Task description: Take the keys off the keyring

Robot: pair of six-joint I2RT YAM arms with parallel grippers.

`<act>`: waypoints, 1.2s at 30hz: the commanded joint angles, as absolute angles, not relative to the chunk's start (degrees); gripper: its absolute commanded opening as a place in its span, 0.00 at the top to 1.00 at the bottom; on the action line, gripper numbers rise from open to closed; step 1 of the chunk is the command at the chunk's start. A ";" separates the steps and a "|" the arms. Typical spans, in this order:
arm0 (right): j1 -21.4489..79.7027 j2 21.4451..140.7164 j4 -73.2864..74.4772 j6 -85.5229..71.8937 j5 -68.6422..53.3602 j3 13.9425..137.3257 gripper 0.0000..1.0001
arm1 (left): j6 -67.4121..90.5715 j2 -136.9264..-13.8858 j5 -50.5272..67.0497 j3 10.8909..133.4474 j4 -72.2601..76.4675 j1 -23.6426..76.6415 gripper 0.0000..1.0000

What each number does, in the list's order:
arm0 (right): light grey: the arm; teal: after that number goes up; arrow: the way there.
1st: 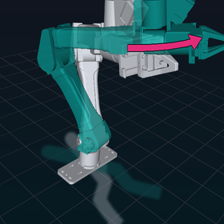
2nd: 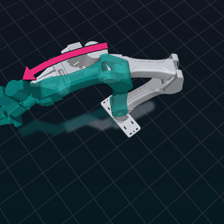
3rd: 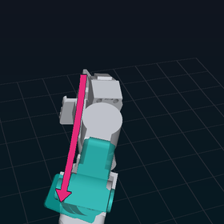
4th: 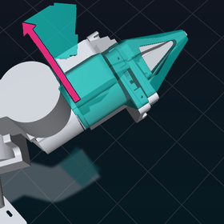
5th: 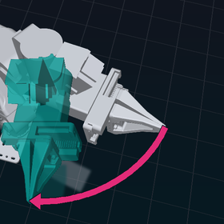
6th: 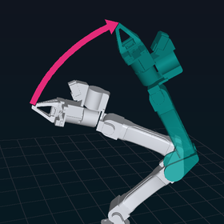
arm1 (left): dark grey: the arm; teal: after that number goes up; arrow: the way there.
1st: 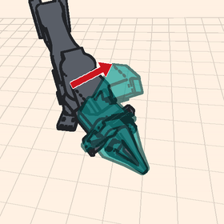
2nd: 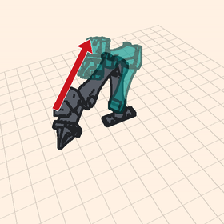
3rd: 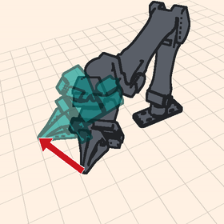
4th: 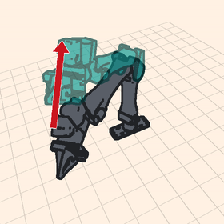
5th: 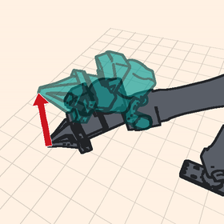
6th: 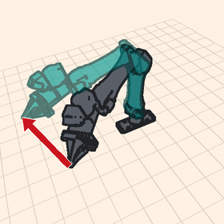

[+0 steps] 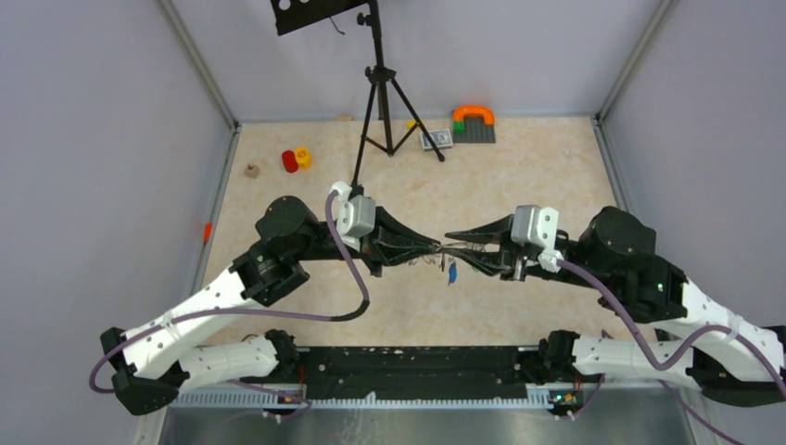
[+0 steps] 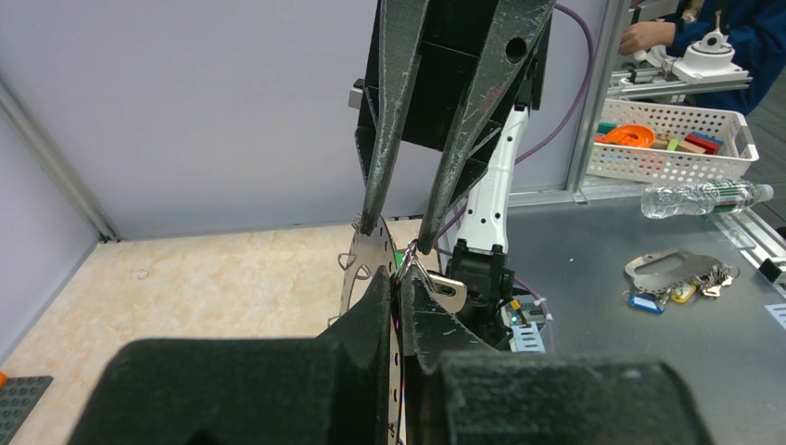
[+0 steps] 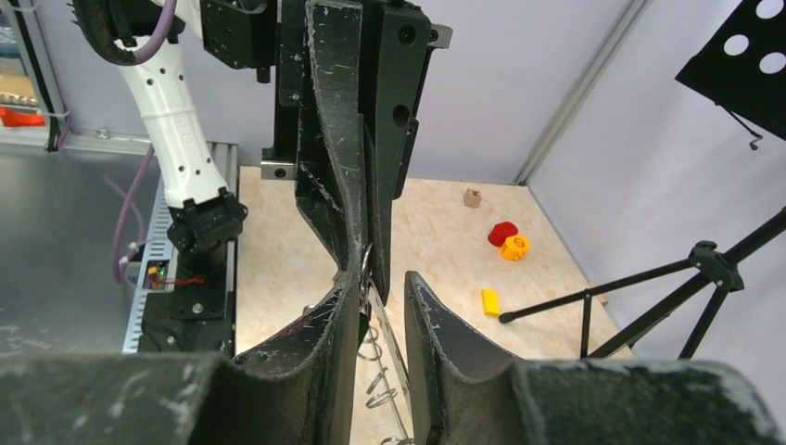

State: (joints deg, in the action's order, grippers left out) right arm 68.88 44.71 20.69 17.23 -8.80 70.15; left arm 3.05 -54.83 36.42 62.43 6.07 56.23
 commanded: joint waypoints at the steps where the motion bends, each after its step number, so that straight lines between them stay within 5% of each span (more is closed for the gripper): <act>1: 69.31 45.05 19.05 15.98 -9.41 70.06 0.76 | 2.63 -53.66 37.53 62.86 10.59 56.07 1.00; 10: 69.34 46.60 19.58 15.38 -10.96 70.19 0.74 | 2.59 -53.66 37.53 62.93 10.63 56.02 1.00; 14: 69.31 47.07 19.50 15.38 -11.25 70.14 0.80 | 2.59 -53.70 37.52 62.92 10.55 56.02 1.00; 20: 69.28 46.92 19.82 15.15 -10.74 70.34 1.00 | 2.23 -53.44 37.38 62.73 10.07 56.07 1.00; 25: 69.32 47.20 21.61 14.85 -11.34 71.19 1.00 | 1.94 -53.35 37.12 62.66 9.67 56.07 1.00; 31: 69.27 49.53 28.05 16.05 -12.15 75.61 1.00 | 1.44 -53.85 38.20 63.56 7.85 56.05 0.66; 36: 69.29 51.23 32.77 17.21 -12.62 78.01 1.00 | 0.44 -54.77 40.55 65.26 5.47 56.00 0.60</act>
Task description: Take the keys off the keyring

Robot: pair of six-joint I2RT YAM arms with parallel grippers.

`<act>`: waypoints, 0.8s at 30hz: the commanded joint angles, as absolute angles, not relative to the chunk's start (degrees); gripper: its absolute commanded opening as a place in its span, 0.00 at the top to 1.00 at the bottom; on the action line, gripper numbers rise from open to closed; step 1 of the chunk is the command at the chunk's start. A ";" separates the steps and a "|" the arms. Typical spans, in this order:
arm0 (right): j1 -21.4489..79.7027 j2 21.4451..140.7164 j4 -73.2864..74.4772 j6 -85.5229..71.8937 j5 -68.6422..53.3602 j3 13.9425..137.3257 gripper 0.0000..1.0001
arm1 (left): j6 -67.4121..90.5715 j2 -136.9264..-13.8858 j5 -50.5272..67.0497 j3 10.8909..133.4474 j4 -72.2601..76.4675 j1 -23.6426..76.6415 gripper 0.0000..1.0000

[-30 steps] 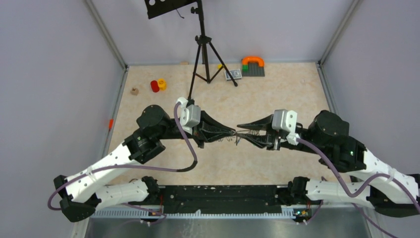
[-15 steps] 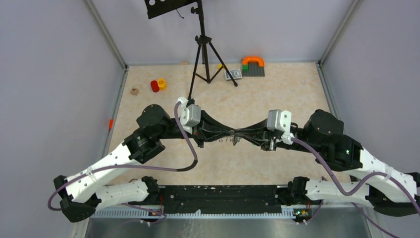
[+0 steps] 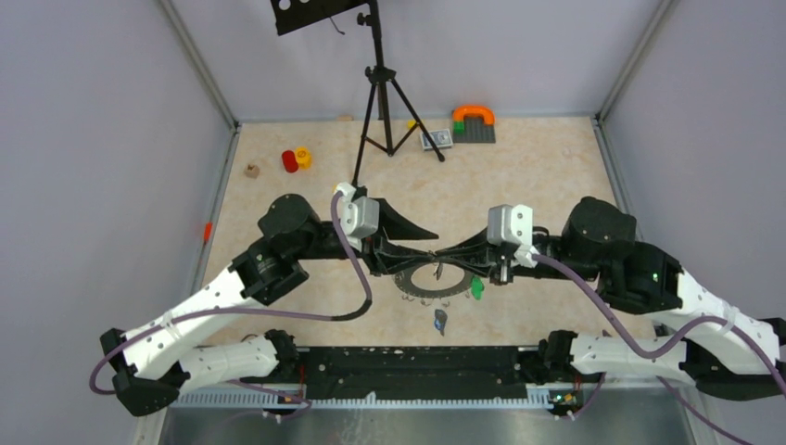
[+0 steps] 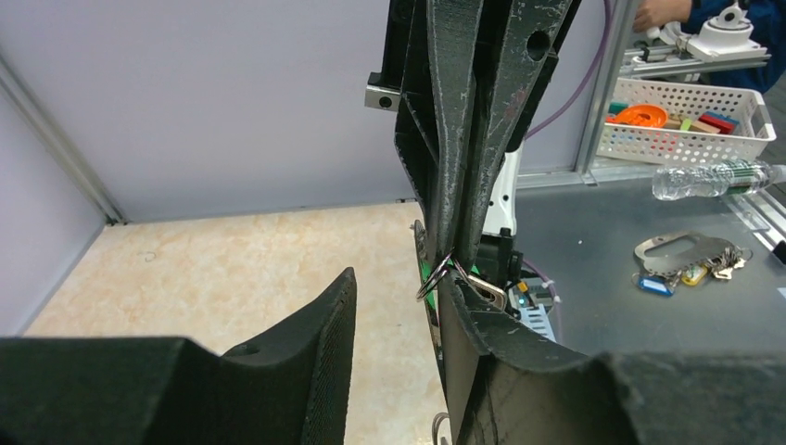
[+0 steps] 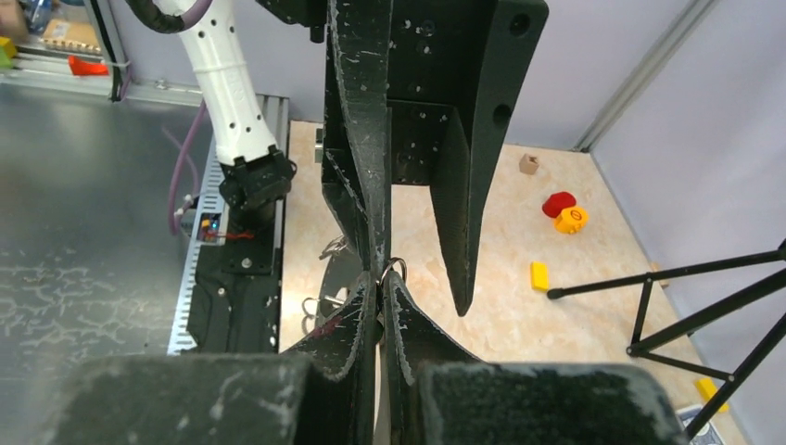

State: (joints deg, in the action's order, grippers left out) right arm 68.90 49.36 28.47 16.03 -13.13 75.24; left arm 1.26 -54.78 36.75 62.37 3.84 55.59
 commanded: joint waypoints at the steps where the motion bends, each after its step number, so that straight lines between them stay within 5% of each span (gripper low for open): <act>1: 69.27 51.44 33.08 17.30 -12.73 78.16 1.00 | 0.44 -54.94 40.85 65.56 5.06 56.01 0.61; 7: 69.31 52.34 34.56 17.31 -12.88 78.52 1.00 | 0.44 -55.87 43.10 66.85 3.50 56.05 0.65; 12: 69.26 52.28 34.28 17.49 -11.70 78.08 1.00 | 0.44 -55.86 42.92 66.98 3.12 56.05 0.97; 15: 69.33 51.44 32.69 17.49 -9.98 77.08 1.00 | 0.44 -55.65 40.88 66.89 2.80 56.05 1.00; 24: 69.29 44.83 22.01 17.85 -4.03 70.02 0.66 | -1.25 -53.76 29.70 65.01 1.28 56.02 1.00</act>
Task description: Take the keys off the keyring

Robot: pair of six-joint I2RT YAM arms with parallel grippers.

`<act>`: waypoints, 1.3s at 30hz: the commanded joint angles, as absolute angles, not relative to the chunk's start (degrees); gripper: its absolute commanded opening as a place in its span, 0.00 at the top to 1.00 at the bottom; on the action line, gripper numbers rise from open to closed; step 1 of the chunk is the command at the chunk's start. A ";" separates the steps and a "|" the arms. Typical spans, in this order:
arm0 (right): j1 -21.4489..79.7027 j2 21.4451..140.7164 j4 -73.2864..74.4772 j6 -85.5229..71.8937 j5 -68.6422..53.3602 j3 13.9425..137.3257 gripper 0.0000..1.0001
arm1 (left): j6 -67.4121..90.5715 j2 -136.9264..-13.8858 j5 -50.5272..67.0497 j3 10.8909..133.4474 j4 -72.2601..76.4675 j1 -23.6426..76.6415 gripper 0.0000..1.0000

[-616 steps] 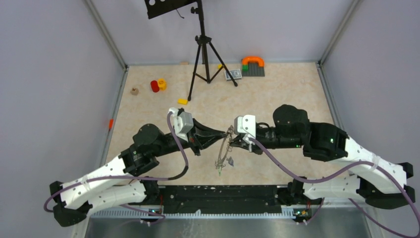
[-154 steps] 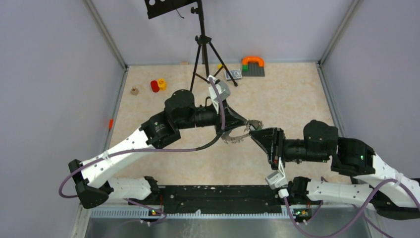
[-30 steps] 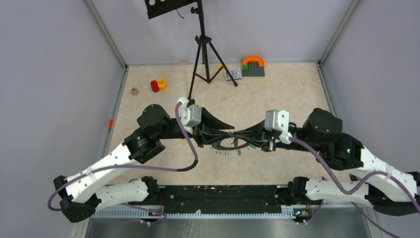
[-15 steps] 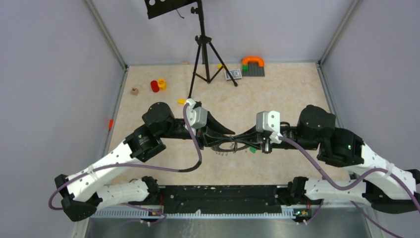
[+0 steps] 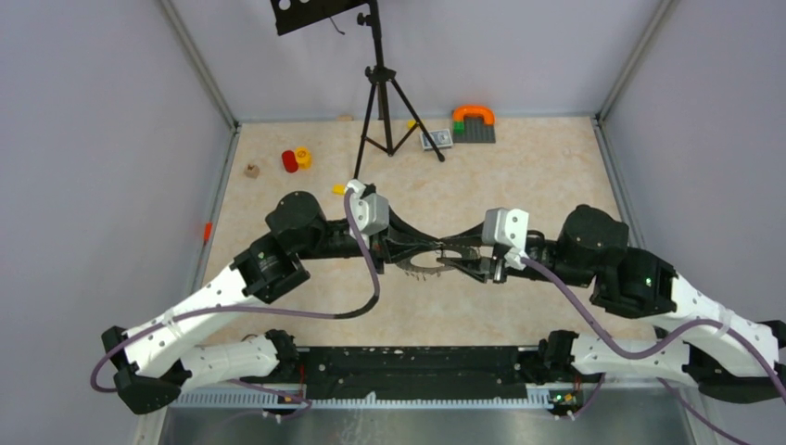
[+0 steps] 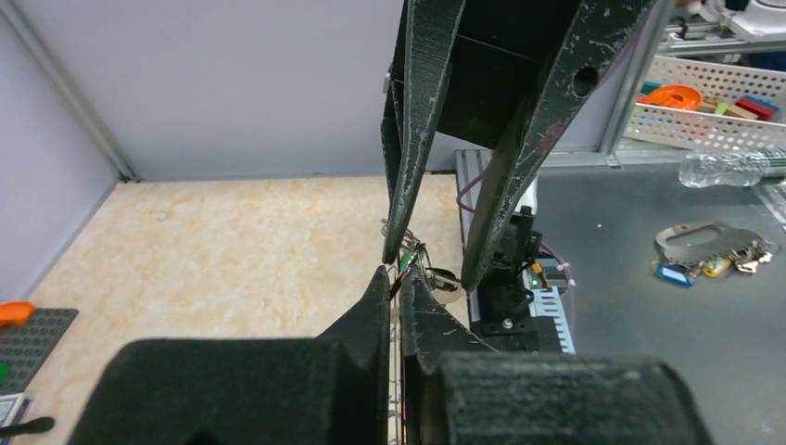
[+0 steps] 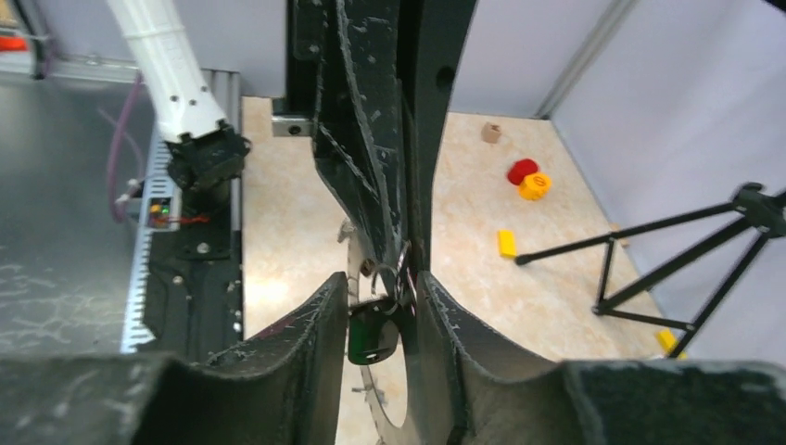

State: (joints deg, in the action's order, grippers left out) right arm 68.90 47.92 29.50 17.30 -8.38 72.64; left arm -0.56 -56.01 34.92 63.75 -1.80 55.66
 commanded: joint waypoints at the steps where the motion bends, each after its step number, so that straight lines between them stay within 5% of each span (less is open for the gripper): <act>1: 69.26 43.74 20.37 18.06 -3.36 68.97 0.64 | -1.23 -53.71 28.69 64.89 1.27 56.02 1.00; 23: 69.31 41.72 -9.05 10.88 13.01 53.50 0.49 | 7.73 -52.87 6.60 60.92 10.36 56.06 1.00; 39: 69.26 45.70 -16.13 4.95 18.74 49.46 0.52 | 7.86 -52.23 4.82 60.21 11.71 56.01 1.00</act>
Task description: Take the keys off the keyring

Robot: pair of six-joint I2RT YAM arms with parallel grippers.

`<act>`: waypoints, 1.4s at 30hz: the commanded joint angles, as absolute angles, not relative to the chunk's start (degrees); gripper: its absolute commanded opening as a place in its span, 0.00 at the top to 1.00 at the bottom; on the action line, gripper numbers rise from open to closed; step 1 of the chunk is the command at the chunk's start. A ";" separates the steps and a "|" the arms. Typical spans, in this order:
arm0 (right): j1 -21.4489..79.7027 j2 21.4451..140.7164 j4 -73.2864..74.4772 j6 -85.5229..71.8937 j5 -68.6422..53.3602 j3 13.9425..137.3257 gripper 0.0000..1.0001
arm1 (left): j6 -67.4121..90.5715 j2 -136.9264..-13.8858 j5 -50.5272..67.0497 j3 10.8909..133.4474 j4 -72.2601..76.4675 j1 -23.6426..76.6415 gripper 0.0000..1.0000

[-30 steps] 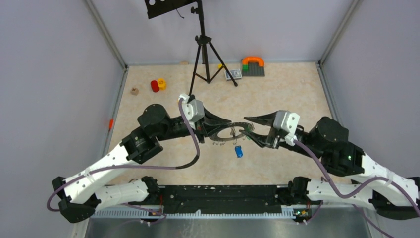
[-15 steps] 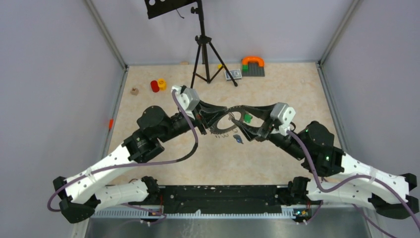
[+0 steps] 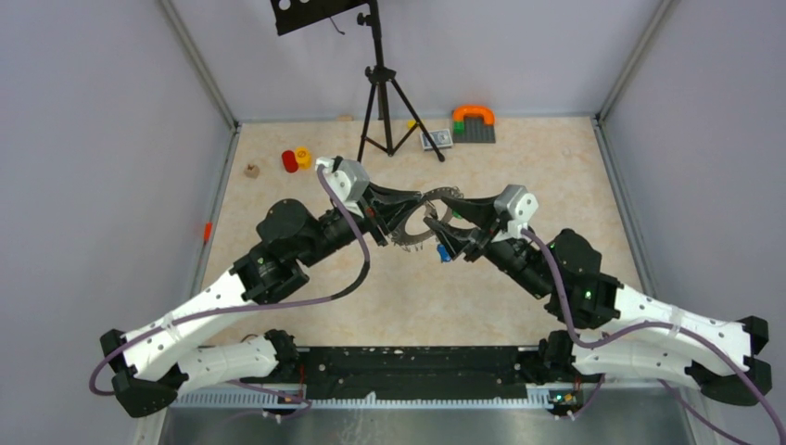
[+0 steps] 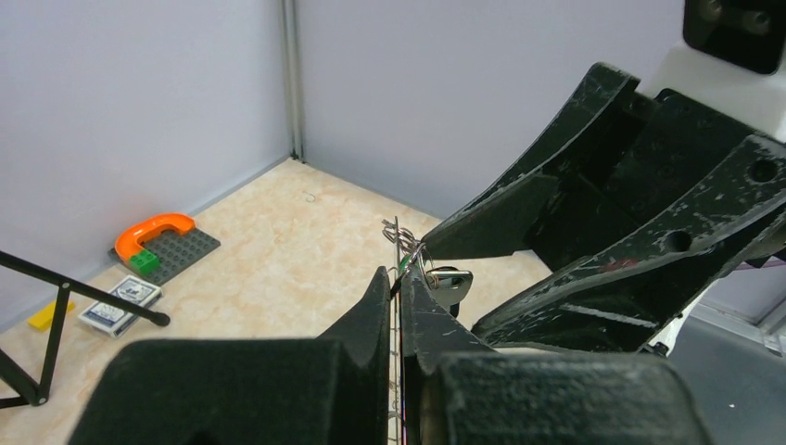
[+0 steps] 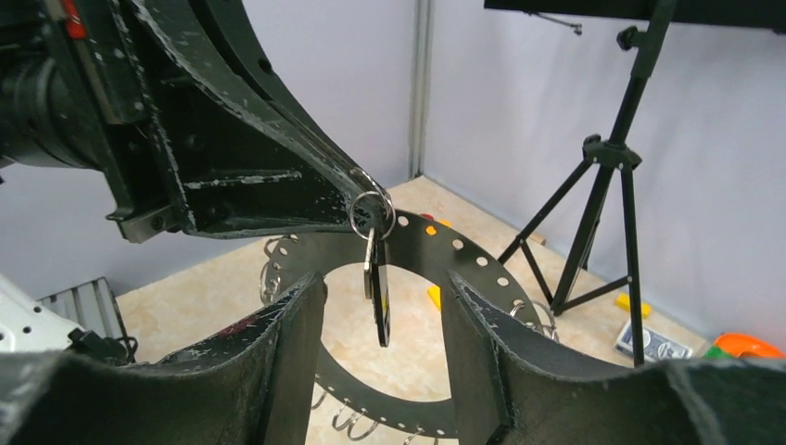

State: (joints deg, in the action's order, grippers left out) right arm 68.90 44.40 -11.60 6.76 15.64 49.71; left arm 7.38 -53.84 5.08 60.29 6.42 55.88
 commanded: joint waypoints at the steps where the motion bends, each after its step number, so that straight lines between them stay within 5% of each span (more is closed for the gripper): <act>1: 69.28 46.13 -16.31 4.92 19.37 49.49 0.54 | 7.76 -52.19 4.88 60.25 11.57 56.05 1.00; 11: 69.26 47.52 -20.17 5.42 20.11 48.98 0.69 | 7.81 -51.81 5.10 60.12 11.26 56.04 1.00; 17: 69.32 46.65 -18.48 5.66 17.69 48.88 1.00 | 7.85 -51.73 4.47 59.83 10.63 56.06 1.00; 42: 69.30 47.22 -5.59 0.44 20.84 50.04 1.00 | 8.17 -50.71 4.58 59.59 11.40 55.99 1.00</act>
